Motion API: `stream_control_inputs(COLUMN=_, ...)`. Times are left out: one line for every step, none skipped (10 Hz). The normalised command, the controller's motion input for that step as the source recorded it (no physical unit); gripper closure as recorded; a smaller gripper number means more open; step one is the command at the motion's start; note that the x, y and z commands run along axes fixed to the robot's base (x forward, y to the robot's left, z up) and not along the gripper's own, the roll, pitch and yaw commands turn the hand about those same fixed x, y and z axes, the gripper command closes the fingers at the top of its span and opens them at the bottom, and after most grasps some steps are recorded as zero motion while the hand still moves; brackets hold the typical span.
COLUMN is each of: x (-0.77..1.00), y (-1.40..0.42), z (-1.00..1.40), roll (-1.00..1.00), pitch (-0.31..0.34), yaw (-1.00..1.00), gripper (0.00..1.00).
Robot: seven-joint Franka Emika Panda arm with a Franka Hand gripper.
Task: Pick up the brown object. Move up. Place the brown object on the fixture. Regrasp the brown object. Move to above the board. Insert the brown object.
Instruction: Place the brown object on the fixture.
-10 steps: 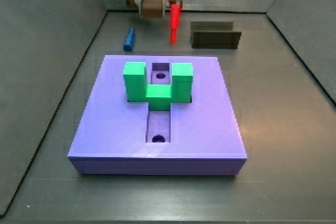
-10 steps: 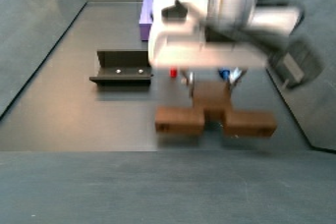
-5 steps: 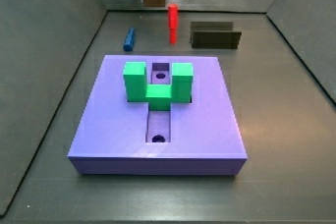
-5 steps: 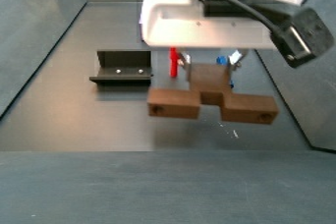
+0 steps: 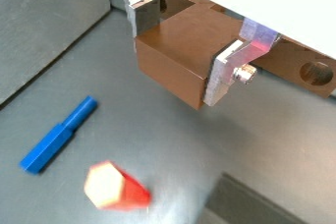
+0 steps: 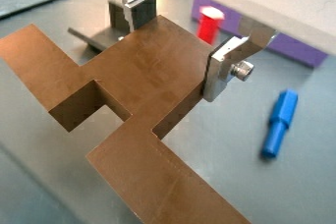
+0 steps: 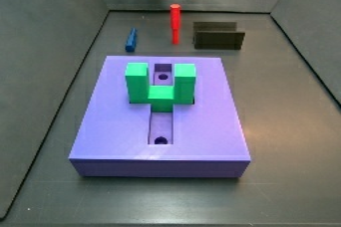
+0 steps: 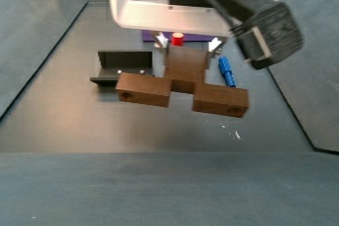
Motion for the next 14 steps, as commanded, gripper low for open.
stream_control_inputs(x=0.77, y=-0.03, z=0.11, roll=-1.00, pitch=0.083, yaw=-0.02, gripper=1.00)
stream_control_inputs(x=0.77, y=-0.02, z=0.10, roll=-1.00, pitch=0.077, yaw=0.00, gripper=1.00)
stream_control_inputs(x=0.76, y=-0.02, z=0.10, roll=-1.00, pitch=0.074, yaw=0.00, gripper=1.00)
stream_control_inputs(x=0.77, y=-0.02, z=0.11, roll=-1.00, pitch=0.074, yaw=0.00, gripper=1.00)
stream_control_inputs(x=0.77, y=-0.01, z=0.12, roll=-1.00, pitch=0.071, yaw=-0.01, gripper=1.00)
stream_control_inputs(x=0.79, y=-0.04, z=0.11, roll=-1.00, pitch=0.091, yaw=-0.03, gripper=1.00)
stream_control_inputs(x=0.81, y=-0.05, z=0.08, roll=-1.00, pitch=0.123, yaw=-0.04, gripper=1.00)
stream_control_inputs(x=0.78, y=-0.04, z=0.09, roll=-0.99, pitch=0.109, yaw=-0.04, gripper=1.00)
stream_control_inputs(x=0.78, y=-0.05, z=0.09, roll=-0.99, pitch=0.109, yaw=-0.03, gripper=1.00)
stream_control_inputs(x=0.73, y=-0.04, z=0.12, roll=-1.00, pitch=0.077, yaw=-0.04, gripper=1.00)
stream_control_inputs(x=0.67, y=-0.05, z=0.13, roll=-1.00, pitch=0.051, yaw=-0.07, gripper=1.00)
stream_control_inputs(x=0.47, y=-0.07, z=0.05, roll=-0.87, pitch=0.000, yaw=-0.13, gripper=1.00)
stream_control_inputs(x=0.38, y=-0.01, z=0.01, roll=-0.66, pitch=0.054, yaw=-0.05, gripper=1.00)
stream_control_inputs(x=0.09, y=0.00, z=0.00, roll=-0.37, pitch=0.000, yaw=0.00, gripper=1.00)
